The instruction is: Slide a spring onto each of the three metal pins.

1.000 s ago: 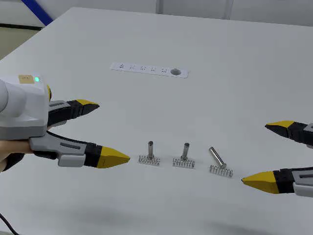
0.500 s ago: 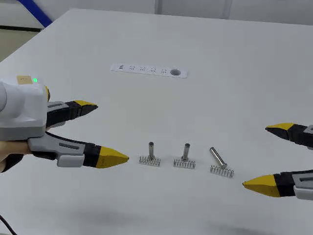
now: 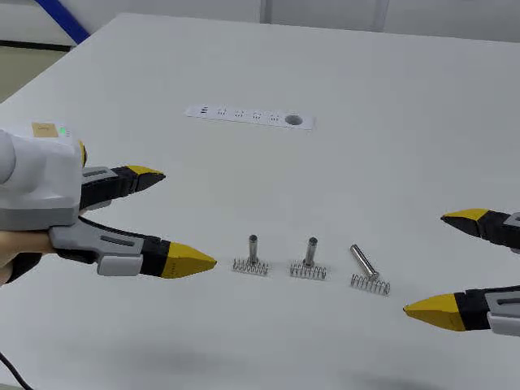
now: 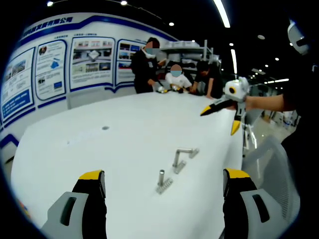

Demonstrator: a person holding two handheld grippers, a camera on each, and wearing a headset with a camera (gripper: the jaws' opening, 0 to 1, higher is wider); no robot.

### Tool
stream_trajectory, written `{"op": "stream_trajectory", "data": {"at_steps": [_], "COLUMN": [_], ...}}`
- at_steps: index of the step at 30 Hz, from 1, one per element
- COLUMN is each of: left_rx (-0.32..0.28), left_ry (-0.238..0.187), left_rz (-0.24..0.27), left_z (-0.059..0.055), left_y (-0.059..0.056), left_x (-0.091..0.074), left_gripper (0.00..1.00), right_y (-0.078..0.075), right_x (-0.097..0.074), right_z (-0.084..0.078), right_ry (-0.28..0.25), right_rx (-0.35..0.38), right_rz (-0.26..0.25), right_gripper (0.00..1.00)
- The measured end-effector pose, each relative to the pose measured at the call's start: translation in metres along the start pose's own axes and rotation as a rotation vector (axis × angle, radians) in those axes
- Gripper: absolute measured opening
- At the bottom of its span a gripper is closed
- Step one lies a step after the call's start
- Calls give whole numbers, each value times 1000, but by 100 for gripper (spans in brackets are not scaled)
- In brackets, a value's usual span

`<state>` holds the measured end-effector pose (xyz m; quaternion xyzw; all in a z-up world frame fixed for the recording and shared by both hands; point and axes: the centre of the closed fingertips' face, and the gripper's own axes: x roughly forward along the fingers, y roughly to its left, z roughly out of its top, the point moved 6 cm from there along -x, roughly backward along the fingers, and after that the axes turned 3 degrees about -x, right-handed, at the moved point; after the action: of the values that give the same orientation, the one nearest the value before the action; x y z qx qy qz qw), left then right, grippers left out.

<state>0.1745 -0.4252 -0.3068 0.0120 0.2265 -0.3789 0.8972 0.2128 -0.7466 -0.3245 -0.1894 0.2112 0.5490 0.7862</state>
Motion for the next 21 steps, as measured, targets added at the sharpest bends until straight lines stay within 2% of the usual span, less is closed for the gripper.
{"op": "stream_trajectory", "data": {"at_steps": [6, 13, 21], "left_rx": [-2, -4, -9], "left_ry": [3, 5, 11], "left_rz": [-3, -8, -11], "left_z": [-1, -2, -5], "left_y": [1, 1, 2], "left_x": [1, 2, 6], "left_gripper": [100, 100, 100], "right_y": [-1, -7, -11], "right_x": [2, 3, 6], "right_z": [-2, -6, -10], "right_ry": [10, 10, 17], "right_rx": [4, 28, 45], "right_rz": [1, -25, -23], "right_gripper": [86, 85, 83]}}
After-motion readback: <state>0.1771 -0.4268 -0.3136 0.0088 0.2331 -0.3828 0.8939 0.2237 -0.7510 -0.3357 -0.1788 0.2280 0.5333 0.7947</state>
